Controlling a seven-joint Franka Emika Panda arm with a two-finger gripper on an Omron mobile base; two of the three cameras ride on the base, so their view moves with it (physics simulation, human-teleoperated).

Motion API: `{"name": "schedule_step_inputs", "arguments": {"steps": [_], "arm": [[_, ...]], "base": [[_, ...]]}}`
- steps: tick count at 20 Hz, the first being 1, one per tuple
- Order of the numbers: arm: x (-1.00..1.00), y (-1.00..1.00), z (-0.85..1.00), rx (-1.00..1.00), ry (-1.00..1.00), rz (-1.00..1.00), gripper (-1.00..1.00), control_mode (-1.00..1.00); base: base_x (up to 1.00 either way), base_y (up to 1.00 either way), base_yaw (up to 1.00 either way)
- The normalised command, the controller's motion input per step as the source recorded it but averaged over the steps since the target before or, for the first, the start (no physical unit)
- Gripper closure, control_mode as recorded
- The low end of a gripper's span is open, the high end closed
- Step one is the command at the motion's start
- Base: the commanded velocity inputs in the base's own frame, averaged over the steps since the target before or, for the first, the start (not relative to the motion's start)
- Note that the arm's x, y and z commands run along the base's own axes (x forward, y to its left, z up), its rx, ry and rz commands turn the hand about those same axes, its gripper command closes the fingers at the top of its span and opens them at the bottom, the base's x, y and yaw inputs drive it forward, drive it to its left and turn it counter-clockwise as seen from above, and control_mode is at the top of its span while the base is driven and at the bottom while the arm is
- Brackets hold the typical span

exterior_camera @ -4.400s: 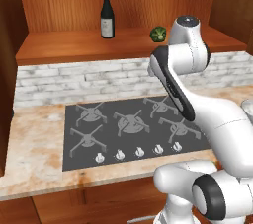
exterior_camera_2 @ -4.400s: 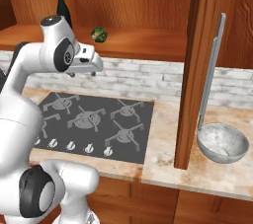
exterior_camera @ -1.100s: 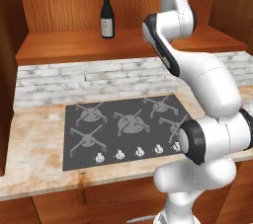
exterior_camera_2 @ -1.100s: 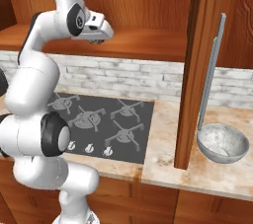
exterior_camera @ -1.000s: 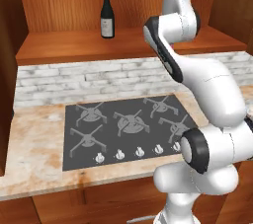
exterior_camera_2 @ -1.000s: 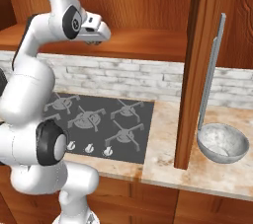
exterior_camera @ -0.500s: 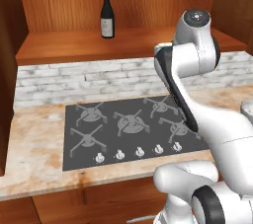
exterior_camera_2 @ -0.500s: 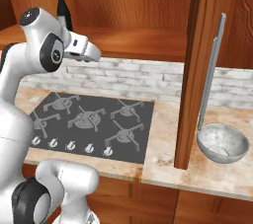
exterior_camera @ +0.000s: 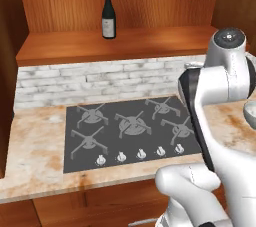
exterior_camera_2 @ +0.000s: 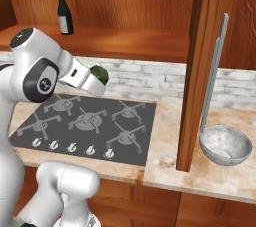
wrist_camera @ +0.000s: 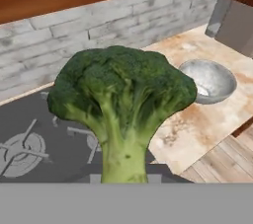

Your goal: Pick the broccoli from the cabinet and place it in the bowl. Then pick the bowl and place it in the sink. Then turn on the sink facuet.

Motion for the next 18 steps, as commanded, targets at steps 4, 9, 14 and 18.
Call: {"name": "schedule_step_inputs", "arguments": {"steps": [4,9,14,18], "arm": [[-1.0,-0.93,-0.39,0.08,0.15,-0.29,1.0,-1.0],[-0.85,-1.0,-0.58,0.0,0.13,-0.25,1.0,-1.0],[0.04,-0.98,-0.63,-0.02,0.07,-0.11,1.0,-1.0],[0.58,-0.63,-0.33,-0.05,0.0,0.0,1.0,-1.0]], "base": [[0.0,0.0,0.0],[0.0,0.0,0.0],[0.0,0.0,0.0],[0.0,0.0,0.0]]}}
